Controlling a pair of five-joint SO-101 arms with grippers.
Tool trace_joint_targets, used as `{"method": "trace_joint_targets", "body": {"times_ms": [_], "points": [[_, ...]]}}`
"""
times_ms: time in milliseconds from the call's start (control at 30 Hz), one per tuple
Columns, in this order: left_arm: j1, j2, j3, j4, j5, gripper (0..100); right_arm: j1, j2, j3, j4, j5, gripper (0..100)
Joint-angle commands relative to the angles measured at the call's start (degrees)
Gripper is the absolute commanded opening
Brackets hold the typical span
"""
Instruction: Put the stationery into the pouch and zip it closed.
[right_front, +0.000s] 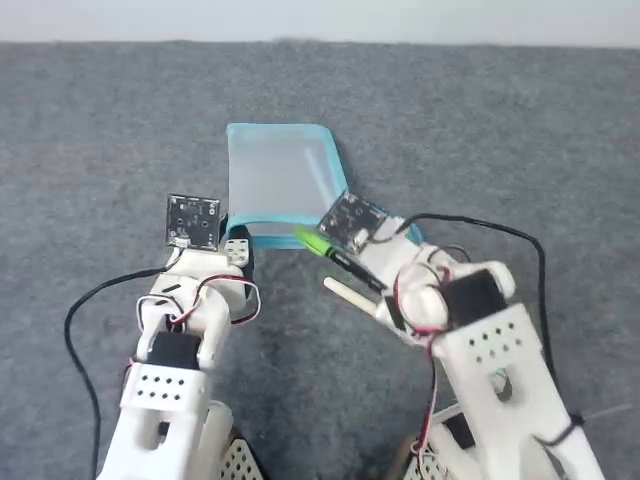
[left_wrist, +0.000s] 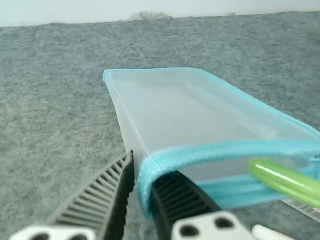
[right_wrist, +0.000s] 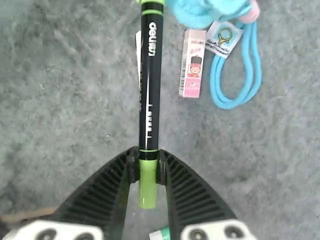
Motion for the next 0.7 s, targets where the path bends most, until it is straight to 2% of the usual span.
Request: {"method": "trace_joint_targets", "body": {"times_ms": [0,167,300,533,667], "points": [[1.85,-0.09,-0.66,-1.93,-0.7,1,-0.4,3.74,-7.03,-1.8,-1.85,0.6],[9.23,-0.44,1.27,-2.11,-4.57,1,-0.4,11.3,-16.79,-0.66,-5.27,0.6],[9.93,-0.44,1.27,-2.11,-4.92,1,-0.4,20.09,-23.74,0.22,-6.15,0.6],[10.11,-0.18,1.27,-2.11,-5.01,1,-0.31,37.67,-39.03,0.84,-17.67,0.9],[10.11,-0.09,1.27,-2.11,-5.01,1,-0.48,46.29,-49.32,6.37,-24.79,1.1]]}}
